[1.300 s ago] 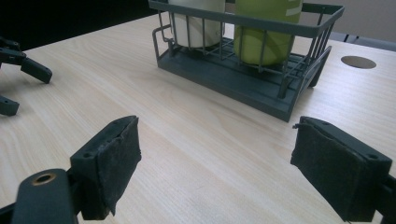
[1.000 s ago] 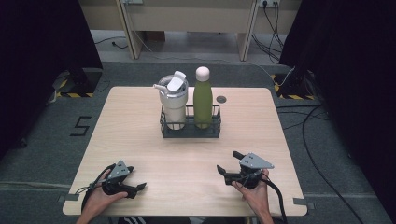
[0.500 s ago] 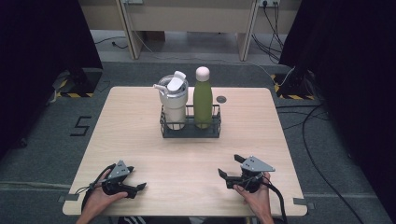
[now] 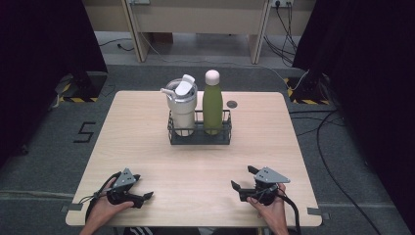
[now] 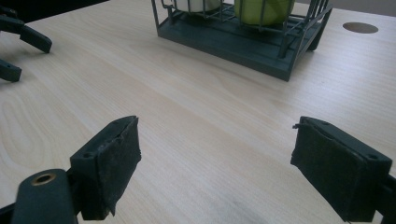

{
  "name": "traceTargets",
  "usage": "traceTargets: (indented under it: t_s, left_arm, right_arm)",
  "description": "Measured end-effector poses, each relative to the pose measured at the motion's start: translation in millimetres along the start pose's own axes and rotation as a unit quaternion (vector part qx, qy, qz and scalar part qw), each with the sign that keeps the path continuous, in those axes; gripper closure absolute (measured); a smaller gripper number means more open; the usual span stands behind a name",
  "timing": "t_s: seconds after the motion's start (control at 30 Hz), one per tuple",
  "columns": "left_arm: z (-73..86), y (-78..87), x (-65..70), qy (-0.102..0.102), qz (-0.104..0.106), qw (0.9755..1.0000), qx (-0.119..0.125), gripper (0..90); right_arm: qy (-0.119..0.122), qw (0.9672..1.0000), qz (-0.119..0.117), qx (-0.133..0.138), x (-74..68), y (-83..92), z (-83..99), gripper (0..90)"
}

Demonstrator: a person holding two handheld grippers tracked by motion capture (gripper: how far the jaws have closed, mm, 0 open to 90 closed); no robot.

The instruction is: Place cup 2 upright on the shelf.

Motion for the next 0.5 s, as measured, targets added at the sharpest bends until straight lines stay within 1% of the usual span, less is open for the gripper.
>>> traceTargets:
  t_s: [0.2, 0.27, 0.37, 0.5]
  left_arm:
    - [0.0, 0.0, 0.0, 0.0, 0.0, 1.0, 0.0, 13.8]
    - [0.0, 0.0, 0.0, 0.0, 0.0, 1.0, 0.0, 13.8]
    - [0.0, 0.0, 0.0, 0.0, 0.0, 1.0, 0.0, 13.8]
    - [0.0, 0.0, 0.0, 0.0, 0.0, 1.0, 0.0, 13.8]
  right_arm:
    - [-0.004, 1.0, 0.003, -0.007, 1.2, 1.9, 4.2, 15.0]
    - [0.0, 0.9999, 0.007, -0.01, 1.8, 2.3, 5.5, 15.0]
    - [0.0, 0.9998, 0.01, -0.014, 2.9, 2.8, 7.3, 15.0]
    - [-0.008, 0.9996, 0.011, -0.026, 4.0, 2.6, 10.5, 15.0]
Point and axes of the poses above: each handheld gripper's, and its own axes: y roughly backward along the jaws, z roughly out of its underside, x roughly to its right, the point moved 1 cm from there along -y, roughly forward along the jaws, and after that the axes turned 4 degrees about -y, right-handed, at the moved point
